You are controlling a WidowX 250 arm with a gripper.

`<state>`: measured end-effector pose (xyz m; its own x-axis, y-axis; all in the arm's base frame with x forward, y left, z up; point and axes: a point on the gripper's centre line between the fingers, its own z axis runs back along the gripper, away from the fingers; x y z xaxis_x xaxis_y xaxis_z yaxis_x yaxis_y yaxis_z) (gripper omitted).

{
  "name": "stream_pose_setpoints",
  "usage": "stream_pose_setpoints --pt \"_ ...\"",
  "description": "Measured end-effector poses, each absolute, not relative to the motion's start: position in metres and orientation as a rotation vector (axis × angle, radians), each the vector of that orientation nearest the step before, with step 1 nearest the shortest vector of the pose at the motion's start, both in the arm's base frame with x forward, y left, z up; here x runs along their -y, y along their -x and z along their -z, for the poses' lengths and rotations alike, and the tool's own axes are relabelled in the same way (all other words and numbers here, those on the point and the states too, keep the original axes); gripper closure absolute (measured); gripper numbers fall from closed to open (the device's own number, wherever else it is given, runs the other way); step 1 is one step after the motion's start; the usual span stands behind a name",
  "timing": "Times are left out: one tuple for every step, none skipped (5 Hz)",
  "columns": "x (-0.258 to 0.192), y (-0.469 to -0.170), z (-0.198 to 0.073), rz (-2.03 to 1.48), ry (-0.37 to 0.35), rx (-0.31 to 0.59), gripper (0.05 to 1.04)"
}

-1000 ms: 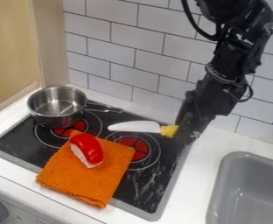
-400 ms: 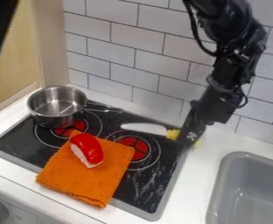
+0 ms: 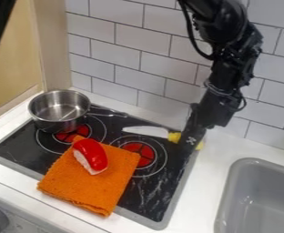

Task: Moved the knife from the right lower corner of the burner to the right upper corner of the burner

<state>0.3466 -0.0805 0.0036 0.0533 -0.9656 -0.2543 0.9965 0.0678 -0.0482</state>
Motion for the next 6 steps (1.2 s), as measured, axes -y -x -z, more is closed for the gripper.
stream_pose_setpoints --pt "0.078 -0.338 -0.004 1.504 -0.161 -0.221 0.206" --pt "0.076 -0.332 -0.015 1.487 -0.176 -0.188 0.057" --pt "0.07 -0.335 -0.033 1.443 -0.203 -0.114 0.079" --pt "0.062 -0.335 -0.055 1.353 -0.256 0.013 0.085" --pt "0.059 -0.325 -0.073 1.218 -0.265 0.084 0.085" --pt "0.034 -0.308 -0.079 0.935 -0.178 0.039 0.085"
